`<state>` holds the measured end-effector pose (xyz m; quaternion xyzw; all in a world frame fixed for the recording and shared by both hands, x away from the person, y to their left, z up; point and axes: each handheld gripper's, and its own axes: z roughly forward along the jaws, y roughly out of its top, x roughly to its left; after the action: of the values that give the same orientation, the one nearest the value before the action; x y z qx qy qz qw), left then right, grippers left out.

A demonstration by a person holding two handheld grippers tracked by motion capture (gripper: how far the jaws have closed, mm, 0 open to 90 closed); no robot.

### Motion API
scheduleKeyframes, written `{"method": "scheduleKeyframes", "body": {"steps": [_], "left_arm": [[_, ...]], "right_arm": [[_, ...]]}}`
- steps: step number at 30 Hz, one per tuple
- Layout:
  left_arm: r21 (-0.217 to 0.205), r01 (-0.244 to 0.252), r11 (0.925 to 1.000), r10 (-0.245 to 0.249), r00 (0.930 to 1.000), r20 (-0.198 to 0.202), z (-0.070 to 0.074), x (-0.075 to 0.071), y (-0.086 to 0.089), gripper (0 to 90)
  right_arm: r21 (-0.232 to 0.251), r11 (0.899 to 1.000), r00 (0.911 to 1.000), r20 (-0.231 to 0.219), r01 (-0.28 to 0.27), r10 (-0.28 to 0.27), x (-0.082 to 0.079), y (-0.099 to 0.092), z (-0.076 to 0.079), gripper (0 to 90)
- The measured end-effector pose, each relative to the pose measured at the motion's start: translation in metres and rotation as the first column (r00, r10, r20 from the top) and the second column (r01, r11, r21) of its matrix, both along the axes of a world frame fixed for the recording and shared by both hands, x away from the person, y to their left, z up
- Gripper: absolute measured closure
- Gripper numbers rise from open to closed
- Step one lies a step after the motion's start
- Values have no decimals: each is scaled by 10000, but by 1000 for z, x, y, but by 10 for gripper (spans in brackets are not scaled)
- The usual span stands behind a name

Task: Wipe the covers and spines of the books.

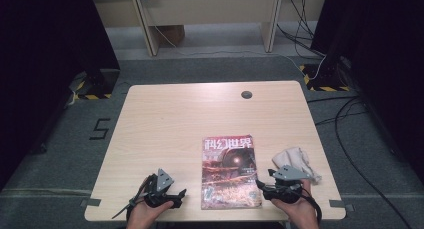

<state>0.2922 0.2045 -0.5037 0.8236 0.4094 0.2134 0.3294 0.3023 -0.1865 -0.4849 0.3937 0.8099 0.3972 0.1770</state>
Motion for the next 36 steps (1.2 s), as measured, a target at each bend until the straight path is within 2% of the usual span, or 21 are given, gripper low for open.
{"method": "scheduleKeyframes", "body": {"steps": [3,5,8,11,16,18,23,28,29,30,33,36], "left_arm": [[-413,15,9991,-18,10000,-73,2,-1,-1,154],[-718,13,9974,-21,9999,-108,3,-2,-2,154],[-860,91,9963,-99,9999,-97,3,-3,-7,155],[-1058,359,9937,-381,9991,-186,3,-7,-14,155],[-1096,795,9908,-820,9965,-185,3,-11,-27,153],[-1032,894,9906,-917,9956,-186,1,-12,-35,153],[-936,1296,9871,-1311,9913,-101,0,-15,-53,152],[-155,1680,9857,-1680,9858,14,-6,-19,-67,149],[-106,1661,9860,-1661,9861,58,-5,-19,-67,134],[-184,1581,9872,-1582,9874,-4,-5,-18,-66,141],[-225,1380,9902,-1384,9902,-177,-5,-16,-62,136],[15,1222,9925,-1222,9924,-134,-4,-14,-57,125]], "right_arm": [[191,9998,9994,-342,-79,85,0,3,-4,383],[147,9996,9986,-467,-227,233,-1,6,-7,382],[62,9991,9973,-609,-414,417,-1,11,-11,376],[-63,9973,9936,-873,-727,719,-2,17,-15,372],[-255,9941,9882,-1142,-1059,1023,-4,23,-20,343],[-402,9932,9884,-1105,-1091,1041,-4,24,-21,337],[-361,9938,9880,-1171,-1055,1006,-5,25,-22,321],[-460,9923,9868,-1201,-1147,1085,-8,28,-22,303],[-469,9915,9860,-1209,-1215,1152,-8,29,-22,298],[-573,9905,9867,-1117,-1247,1177,-9,30,-22,298],[-606,9902,9857,-1207,-1254,1175,-11,32,-21,297],[-624,9876,9830,-1239,-1442,1357,-14,36,-21,298]]}}
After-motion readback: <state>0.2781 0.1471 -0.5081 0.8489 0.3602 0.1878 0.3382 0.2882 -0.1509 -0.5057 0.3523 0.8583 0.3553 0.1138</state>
